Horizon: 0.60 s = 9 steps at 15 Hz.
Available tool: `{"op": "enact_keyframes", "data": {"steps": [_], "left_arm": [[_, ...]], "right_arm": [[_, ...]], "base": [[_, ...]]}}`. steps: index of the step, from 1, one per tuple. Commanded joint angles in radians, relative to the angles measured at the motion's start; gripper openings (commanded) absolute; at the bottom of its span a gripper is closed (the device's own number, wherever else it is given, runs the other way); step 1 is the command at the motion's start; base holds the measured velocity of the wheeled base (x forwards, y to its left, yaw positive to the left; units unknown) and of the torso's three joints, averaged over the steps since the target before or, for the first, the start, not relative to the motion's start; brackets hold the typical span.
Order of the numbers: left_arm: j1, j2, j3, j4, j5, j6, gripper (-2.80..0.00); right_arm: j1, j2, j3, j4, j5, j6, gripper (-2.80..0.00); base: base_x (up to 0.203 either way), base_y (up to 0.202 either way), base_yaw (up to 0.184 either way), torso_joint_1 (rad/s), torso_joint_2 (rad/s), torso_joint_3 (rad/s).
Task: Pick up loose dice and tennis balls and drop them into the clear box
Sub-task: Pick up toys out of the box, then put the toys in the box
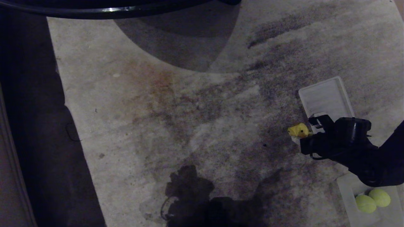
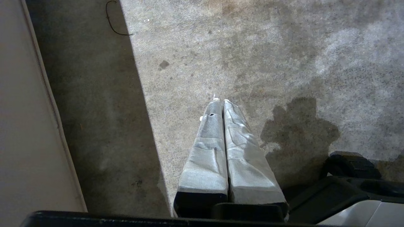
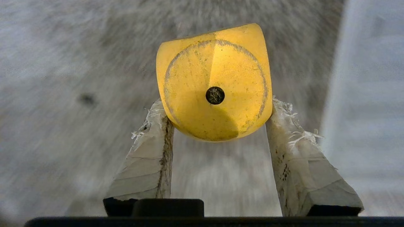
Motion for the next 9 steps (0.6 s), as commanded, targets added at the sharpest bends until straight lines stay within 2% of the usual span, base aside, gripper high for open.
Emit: {"op": "enact_keyframes", "data": {"steps": [1,6,9], "left_arm": [[0.000,0.001,0.002,0.000,0.000,-0.001,-2.80],[-0.001,0.001,0.002,0.000,0.000,-0.001,-2.80],[0.001,0.001,0.002,0.000,0.000,-0.001,-2.80]], "right_arm": [[-0.015,-0.228,0.092,0.065,0.000,0.000,-2.80],[-0.068,-0.649,0.264,0.380,-0.001,0.001,-2.80],[-0.109,-0.830,0.297,0.497,-0.005,0.030,-2.80]], "base": [[0.000,0.000,0.000,0.000,0.00,0.000],[0.000,0.000,0.000,0.000,0.00,0.000],[0.000,0.000,0.000,0.000,0.00,0.000]]}}
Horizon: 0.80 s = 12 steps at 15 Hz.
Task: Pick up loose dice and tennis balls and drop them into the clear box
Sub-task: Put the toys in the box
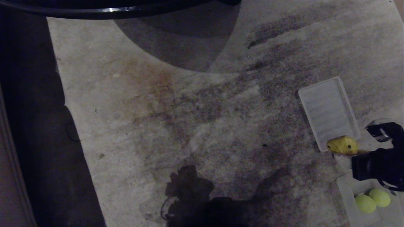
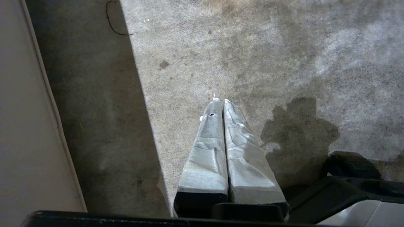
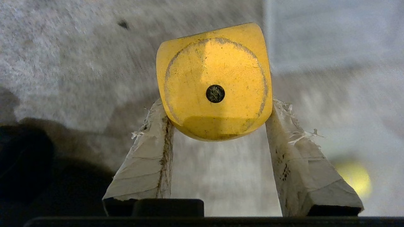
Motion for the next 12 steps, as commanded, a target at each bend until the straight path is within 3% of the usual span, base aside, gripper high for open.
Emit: {"op": "enact_keyframes", "data": {"steps": [1,6,12], "left_arm": [[-0.001,0.001,0.002,0.000,0.000,0.000,-2.80],[0.000,0.001,0.002,0.000,0.000,0.000,-2.80],[0.001,0.001,0.002,0.000,0.000,0.000,-2.80]], "right_arm": [[-0.032,-0.235,0.017,0.095,-0.003,0.009,-2.80],[-0.052,-0.585,0.035,0.467,-0.005,0.059,-2.80],[-0.066,-0.956,0.172,0.681,-0.016,0.094,-2.80]], "base": [[0.000,0.000,0.000,0.000,0.00,0.000],[0.000,0.000,0.000,0.000,0.00,0.000],[0.000,0.000,0.000,0.000,0.00,0.000]]}}
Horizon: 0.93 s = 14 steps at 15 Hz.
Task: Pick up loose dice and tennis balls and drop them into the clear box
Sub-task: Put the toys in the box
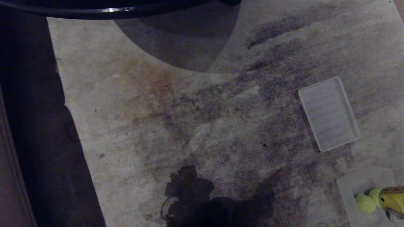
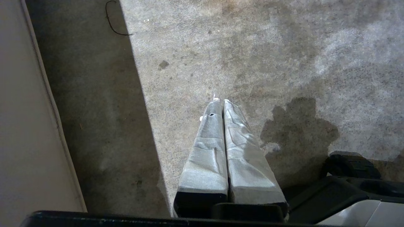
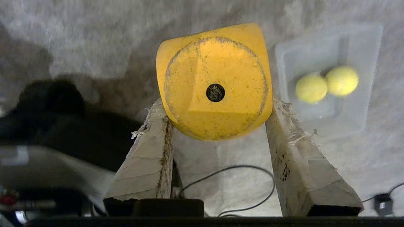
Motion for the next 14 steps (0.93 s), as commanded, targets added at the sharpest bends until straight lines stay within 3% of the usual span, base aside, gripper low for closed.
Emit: {"op": "enact_keyframes", "data": {"steps": [1,7,10,14], "left_arm": [[0.001,0.001,0.002,0.000,0.000,0.000,-2.80],[0.000,0.001,0.002,0.000,0.000,0.000,-2.80],[0.001,0.001,0.002,0.000,0.000,0.000,-2.80],[0.001,0.001,0.002,0.000,0.000,0.000,-2.80]], "right_arm": [[-0.003,-0.186,0.081,0.027,-0.003,0.009,-2.80],[0.015,-0.291,0.166,0.026,-0.009,0.103,-2.80],[0.090,-0.291,0.188,0.032,-0.114,0.116,-2.80],[0.106,-0.298,0.225,-0.044,-0.119,0.157,-2.80]], "base": [[0.000,0.000,0.000,0.000,0.00,0.000],[0.000,0.000,0.000,0.000,0.00,0.000],[0.000,0.000,0.000,0.000,0.00,0.000],[0.000,0.000,0.000,0.000,0.00,0.000]]}}
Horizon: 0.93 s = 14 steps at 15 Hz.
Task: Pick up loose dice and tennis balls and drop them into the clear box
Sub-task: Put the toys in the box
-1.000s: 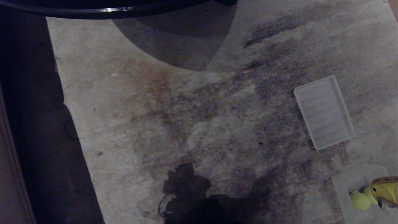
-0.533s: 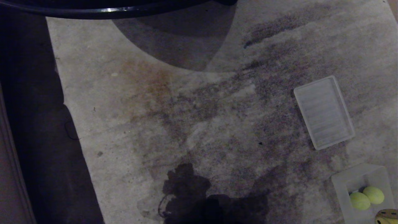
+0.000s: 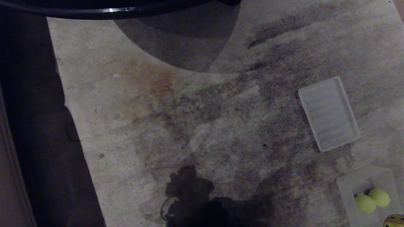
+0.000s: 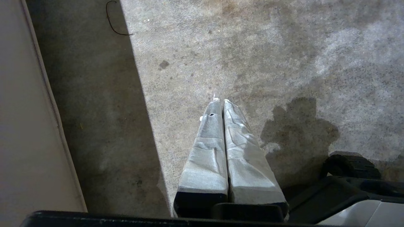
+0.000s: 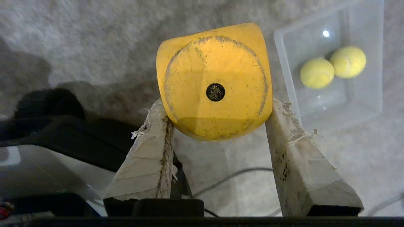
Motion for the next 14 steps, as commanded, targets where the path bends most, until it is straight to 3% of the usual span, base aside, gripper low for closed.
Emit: {"op": "enact_keyframes", "data": {"steps": [1,3,8,14], "left_arm": [[-0.001,0.001,0.002,-0.001,0.000,0.000,-2.80],[0.000,0.001,0.002,0.000,0.000,0.000,-2.80],[0.000,0.001,0.002,0.000,0.001,0.000,-2.80],[0.000,0.001,0.002,-0.002,-0.006,0.005,-2.80]], "right_arm": [[0.056,-0.032,0.010,-0.008,0.001,0.016,-2.80],[0.109,-0.099,0.010,-0.005,0.003,0.017,-2.80],[0.085,-0.278,0.008,-0.002,0.003,0.018,-2.80],[0.084,-0.283,0.011,-0.011,0.003,0.024,-2.80]], "base": [[0.000,0.000,0.000,0.000,0.00,0.000],[0.000,0.000,0.000,0.000,0.00,0.000],[0.000,0.000,0.000,0.000,0.00,0.000],[0.000,0.000,0.000,0.000,0.00,0.000]]}}
